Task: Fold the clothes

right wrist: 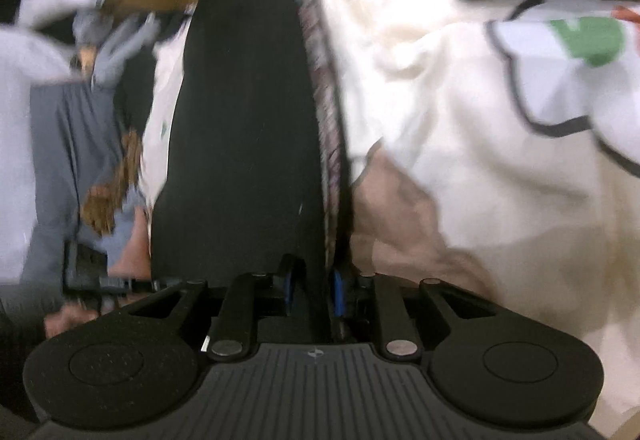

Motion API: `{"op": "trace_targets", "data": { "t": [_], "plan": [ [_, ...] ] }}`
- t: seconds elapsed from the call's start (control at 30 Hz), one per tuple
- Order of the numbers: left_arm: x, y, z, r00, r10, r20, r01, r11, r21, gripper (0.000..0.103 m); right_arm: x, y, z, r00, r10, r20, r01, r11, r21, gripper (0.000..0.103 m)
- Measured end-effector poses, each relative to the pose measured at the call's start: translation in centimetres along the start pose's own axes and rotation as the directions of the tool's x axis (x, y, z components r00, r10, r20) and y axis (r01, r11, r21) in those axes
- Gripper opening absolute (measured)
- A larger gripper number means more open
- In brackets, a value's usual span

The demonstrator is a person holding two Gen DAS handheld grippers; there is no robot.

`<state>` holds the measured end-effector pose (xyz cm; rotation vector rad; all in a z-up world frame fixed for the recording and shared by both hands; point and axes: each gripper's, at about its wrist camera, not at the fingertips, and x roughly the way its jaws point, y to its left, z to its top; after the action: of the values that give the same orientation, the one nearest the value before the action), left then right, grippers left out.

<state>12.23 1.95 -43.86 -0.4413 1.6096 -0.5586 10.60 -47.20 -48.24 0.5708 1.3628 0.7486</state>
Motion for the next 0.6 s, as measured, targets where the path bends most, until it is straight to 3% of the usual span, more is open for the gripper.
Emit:
{"op": "trace_targets", "data": {
  "t": [0.03,0.1,0.33,0.6],
  "plan": [
    [0.1,-0.2,0.0,1.0,0.005,0.0,-0.005,1.0,0.003,0.009,-0.1,0.2,0.0,1.0,-0.004,-0.001,0.004,1.0,-0.009,0.023],
    [0.2,-0.9,0.1,1.0,0.017,-0.002,-0.017,1.0,0.016,0.008,-0.2,0.6,-0.1,1.0,-0.011,-0.002,0.011,1.0,-0.028,0.004],
    [-0.9,-3.4,-0.2,1.0,0.025,-0.014,-0.024,0.998,0.061,0.006,-0.6,1.9,-0.2,0.999,-0.037,-0.006,0.037,0.995,-0.093,0.002],
    [-1.4,-6.2,-2.6,0.999,0.024,-0.036,-0.021,0.996,0.083,0.006,-3.1,2.6,-1.2,0.999,-0.04,0.021,0.042,0.995,-0.087,0.001]
  ]
}}
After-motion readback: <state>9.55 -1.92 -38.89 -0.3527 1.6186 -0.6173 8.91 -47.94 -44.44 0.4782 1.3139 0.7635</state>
